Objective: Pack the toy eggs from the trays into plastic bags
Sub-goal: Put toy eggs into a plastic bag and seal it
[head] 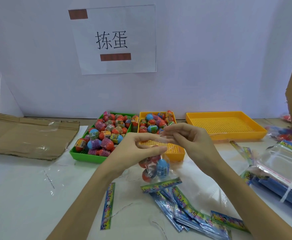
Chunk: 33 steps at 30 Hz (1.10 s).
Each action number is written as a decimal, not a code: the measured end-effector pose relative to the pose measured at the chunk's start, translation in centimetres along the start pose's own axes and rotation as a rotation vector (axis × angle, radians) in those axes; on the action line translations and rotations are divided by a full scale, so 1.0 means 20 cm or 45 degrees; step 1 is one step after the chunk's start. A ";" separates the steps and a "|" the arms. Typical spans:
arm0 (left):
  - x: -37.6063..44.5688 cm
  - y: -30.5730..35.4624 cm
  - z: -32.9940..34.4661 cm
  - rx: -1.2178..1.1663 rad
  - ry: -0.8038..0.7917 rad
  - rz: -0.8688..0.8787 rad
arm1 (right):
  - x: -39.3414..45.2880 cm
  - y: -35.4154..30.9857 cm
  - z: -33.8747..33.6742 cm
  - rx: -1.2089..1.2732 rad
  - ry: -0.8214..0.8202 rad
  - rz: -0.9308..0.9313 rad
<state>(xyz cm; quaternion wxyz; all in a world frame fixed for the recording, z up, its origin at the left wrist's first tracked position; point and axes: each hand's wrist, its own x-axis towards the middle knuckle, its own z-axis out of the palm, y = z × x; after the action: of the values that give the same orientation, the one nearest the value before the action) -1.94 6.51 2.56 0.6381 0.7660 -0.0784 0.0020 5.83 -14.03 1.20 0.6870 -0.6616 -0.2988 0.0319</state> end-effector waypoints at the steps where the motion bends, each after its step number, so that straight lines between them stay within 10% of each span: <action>1: 0.00 0.00 0.01 0.017 0.038 0.009 | 0.00 0.00 0.01 -0.041 0.007 -0.025; 10: 0.02 -0.04 0.03 0.185 0.302 0.082 | -0.01 0.00 0.02 -0.543 0.088 -0.213; 15: 0.04 -0.07 0.01 0.442 0.460 0.075 | 0.01 0.02 -0.05 -1.194 -0.010 0.083; 33: 0.04 -0.03 0.00 -0.209 0.467 -0.038 | -0.01 0.01 -0.01 -0.864 -0.040 -0.060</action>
<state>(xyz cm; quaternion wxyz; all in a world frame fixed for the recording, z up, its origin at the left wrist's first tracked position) -1.11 6.59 2.13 0.7021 0.6991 0.0508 0.1255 5.85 -14.27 0.96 0.4237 -0.8448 -0.3180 -0.0750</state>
